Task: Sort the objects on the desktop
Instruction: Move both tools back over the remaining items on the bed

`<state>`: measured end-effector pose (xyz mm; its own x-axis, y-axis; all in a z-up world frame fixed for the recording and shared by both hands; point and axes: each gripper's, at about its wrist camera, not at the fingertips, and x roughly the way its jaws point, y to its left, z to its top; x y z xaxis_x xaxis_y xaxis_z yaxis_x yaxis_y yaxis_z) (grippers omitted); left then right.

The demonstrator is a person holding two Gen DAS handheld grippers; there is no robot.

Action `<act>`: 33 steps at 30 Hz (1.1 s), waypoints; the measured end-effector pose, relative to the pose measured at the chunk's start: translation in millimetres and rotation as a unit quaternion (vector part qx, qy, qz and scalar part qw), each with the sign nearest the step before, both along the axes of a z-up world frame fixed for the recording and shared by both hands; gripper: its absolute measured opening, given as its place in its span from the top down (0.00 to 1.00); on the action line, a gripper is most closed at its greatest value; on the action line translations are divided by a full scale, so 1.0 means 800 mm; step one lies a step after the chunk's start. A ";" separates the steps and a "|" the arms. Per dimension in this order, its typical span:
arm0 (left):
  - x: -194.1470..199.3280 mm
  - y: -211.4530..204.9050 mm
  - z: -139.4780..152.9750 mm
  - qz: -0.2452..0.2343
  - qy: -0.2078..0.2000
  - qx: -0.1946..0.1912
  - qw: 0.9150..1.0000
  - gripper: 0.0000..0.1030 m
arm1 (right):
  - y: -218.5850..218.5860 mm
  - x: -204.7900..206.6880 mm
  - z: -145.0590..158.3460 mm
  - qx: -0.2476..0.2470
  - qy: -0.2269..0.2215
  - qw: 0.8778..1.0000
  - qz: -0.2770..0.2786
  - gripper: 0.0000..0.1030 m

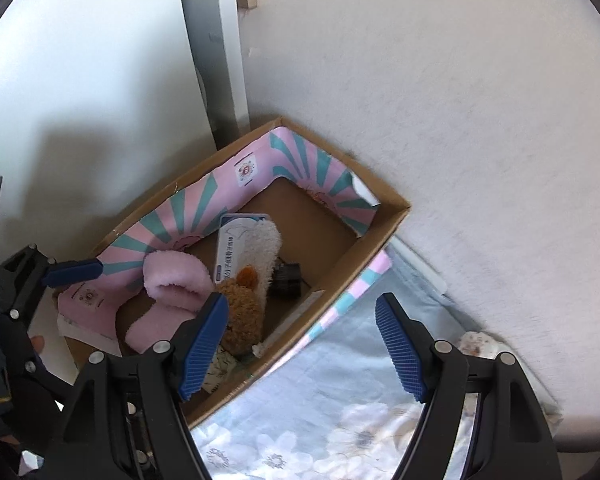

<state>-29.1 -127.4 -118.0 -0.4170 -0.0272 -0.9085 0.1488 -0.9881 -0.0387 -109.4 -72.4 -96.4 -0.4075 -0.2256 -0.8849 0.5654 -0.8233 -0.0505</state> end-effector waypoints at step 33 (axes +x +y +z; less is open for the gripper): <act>-0.027 0.135 0.133 -0.099 0.122 -0.023 0.987 0.00 | 0.283 0.036 0.073 -0.110 0.048 0.971 -0.207 0.30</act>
